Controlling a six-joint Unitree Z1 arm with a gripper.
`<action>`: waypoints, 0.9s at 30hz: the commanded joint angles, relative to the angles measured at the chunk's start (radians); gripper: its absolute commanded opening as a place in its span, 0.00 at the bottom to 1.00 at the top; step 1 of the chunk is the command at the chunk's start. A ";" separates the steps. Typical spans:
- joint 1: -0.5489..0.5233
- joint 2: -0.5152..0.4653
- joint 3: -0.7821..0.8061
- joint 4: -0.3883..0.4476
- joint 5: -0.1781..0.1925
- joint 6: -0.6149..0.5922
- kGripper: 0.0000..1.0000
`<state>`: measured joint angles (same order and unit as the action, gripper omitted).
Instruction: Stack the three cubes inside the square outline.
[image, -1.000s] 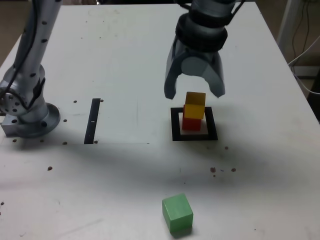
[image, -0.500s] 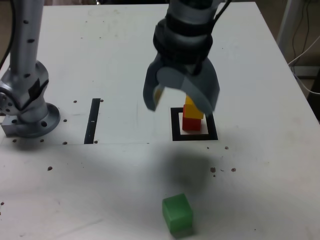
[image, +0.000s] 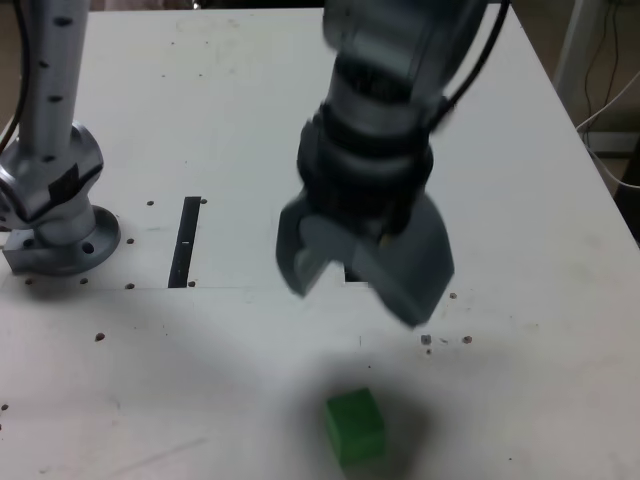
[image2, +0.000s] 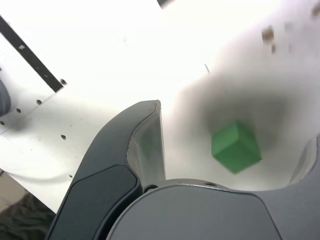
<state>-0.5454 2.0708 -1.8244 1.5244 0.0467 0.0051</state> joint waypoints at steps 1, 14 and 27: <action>-0.013 0.010 -0.008 -0.002 -0.001 0.006 0.99; -0.104 0.061 -0.034 -0.002 0.004 0.025 0.99; -0.174 0.099 -0.056 0.006 0.069 0.141 0.99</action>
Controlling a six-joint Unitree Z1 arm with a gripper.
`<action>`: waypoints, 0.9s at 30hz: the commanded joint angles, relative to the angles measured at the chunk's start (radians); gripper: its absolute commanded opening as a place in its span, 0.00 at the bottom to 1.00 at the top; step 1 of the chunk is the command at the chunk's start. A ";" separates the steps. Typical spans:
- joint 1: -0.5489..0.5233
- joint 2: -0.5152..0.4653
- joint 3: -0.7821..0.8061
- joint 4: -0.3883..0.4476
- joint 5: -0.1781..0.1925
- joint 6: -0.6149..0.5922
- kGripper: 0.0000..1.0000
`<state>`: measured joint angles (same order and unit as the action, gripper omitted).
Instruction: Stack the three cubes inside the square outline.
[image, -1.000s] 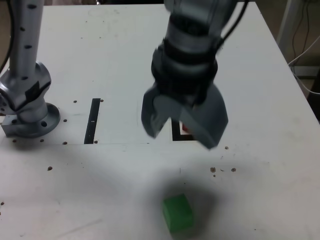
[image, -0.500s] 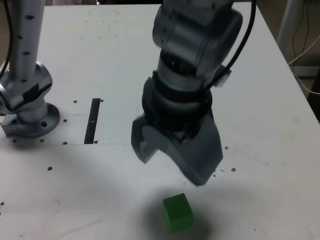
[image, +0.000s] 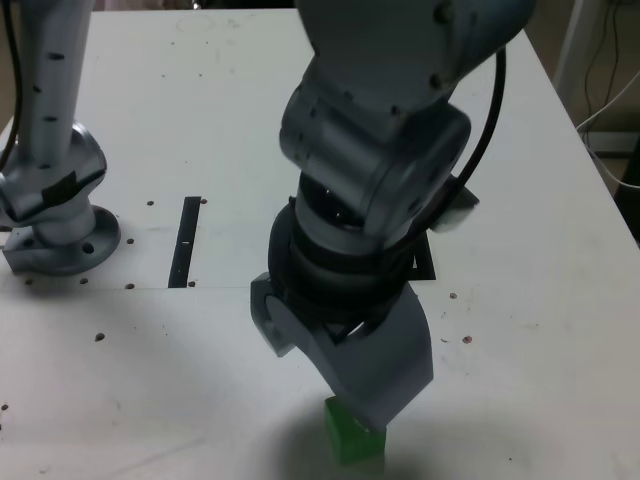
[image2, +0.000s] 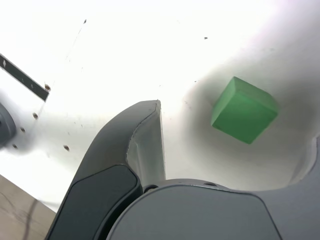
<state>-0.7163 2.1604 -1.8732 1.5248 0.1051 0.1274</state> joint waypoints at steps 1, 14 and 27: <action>-0.006 0.012 -0.010 0.007 0.019 0.038 0.99; -0.022 0.042 -0.004 -0.008 0.093 0.212 0.98; -0.030 0.113 -0.018 -0.047 0.091 0.213 0.96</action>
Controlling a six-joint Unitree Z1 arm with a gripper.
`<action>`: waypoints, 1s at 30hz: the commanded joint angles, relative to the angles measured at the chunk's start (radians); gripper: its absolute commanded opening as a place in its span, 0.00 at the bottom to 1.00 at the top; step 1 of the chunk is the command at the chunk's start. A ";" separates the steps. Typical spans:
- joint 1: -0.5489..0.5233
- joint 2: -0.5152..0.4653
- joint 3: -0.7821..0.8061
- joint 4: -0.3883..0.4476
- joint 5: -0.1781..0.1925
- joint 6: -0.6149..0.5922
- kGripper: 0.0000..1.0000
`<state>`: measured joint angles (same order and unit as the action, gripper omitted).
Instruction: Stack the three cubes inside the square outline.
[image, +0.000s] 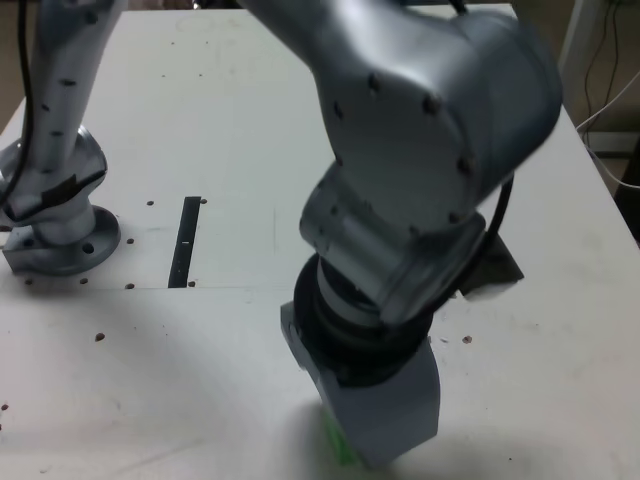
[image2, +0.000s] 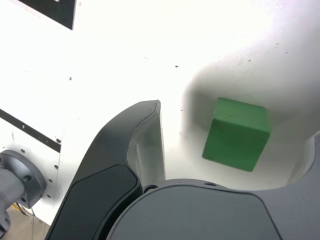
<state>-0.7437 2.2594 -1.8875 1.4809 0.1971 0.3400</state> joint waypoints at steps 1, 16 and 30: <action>-0.003 0.020 -0.004 -0.003 -0.001 0.000 0.96; -0.003 0.060 -0.022 -0.018 -0.006 -0.028 0.59; -0.003 0.062 -0.022 -0.040 -0.004 -0.029 0.29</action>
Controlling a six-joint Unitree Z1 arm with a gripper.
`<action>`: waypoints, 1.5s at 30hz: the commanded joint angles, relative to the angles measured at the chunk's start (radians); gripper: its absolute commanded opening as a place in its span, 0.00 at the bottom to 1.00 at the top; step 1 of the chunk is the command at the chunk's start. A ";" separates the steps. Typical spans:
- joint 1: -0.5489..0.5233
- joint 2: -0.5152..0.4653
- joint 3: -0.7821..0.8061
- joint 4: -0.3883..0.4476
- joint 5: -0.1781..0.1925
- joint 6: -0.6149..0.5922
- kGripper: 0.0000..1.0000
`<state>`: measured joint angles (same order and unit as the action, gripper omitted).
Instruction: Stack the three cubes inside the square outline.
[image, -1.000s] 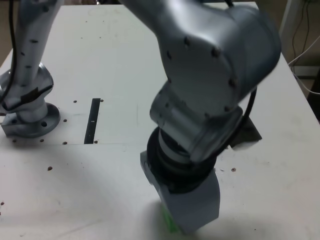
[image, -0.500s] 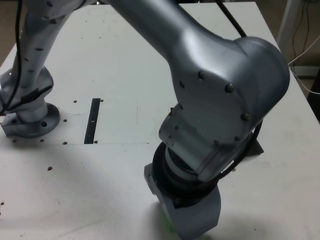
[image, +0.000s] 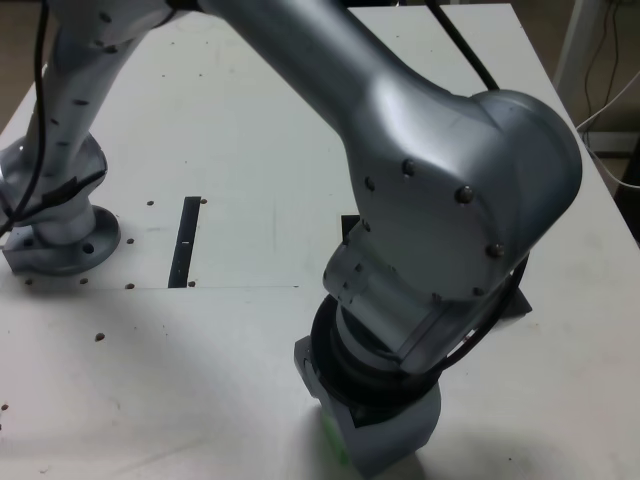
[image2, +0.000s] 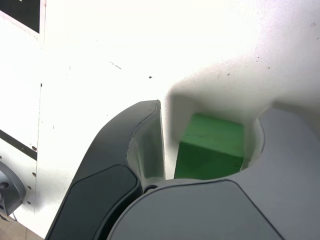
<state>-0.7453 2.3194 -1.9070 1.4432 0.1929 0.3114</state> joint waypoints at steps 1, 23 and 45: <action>-0.002 0.002 -0.002 -0.002 0.000 0.000 0.29; 0.061 -0.105 0.002 0.151 0.027 -0.049 0.29; 0.448 -0.278 -0.024 0.194 -0.090 -0.311 0.30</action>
<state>-0.3272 2.0386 -1.9326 1.6227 0.1098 0.0085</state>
